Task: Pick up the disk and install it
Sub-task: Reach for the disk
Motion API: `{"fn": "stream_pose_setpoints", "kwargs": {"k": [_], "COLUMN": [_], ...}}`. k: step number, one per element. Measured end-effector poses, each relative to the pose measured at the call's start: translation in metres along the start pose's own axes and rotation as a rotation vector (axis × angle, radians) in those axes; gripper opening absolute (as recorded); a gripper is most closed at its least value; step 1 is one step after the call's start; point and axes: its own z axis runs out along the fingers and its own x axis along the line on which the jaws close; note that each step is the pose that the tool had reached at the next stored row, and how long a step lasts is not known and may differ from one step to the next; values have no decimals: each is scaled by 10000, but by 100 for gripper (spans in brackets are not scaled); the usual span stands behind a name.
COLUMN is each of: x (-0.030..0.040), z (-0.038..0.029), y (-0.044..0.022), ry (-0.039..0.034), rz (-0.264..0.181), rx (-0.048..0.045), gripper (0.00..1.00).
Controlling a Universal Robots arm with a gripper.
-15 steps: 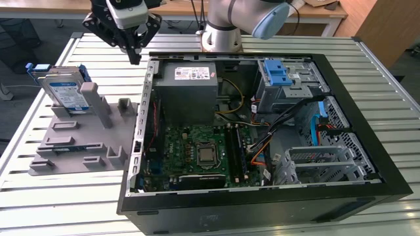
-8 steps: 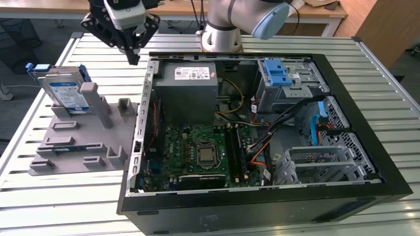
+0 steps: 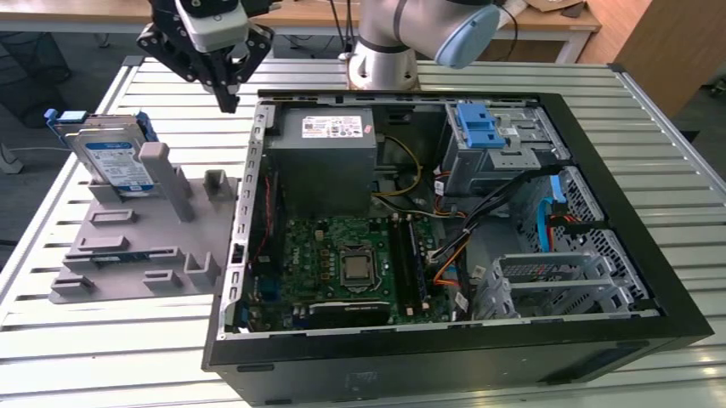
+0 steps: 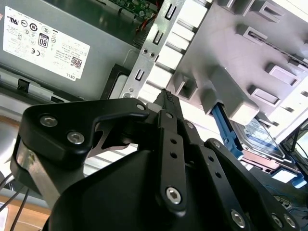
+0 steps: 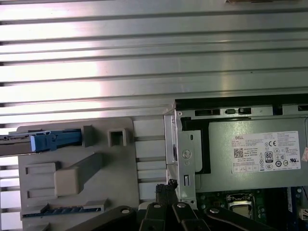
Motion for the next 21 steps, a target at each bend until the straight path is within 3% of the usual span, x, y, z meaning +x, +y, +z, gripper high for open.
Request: {"fn": "stream_pose_setpoints", "kwargs": {"k": [21], "x": [73], "z": [5], "y": [-6], "ry": [0], "rz": [0], "rx": [0], "gripper": [11]}}
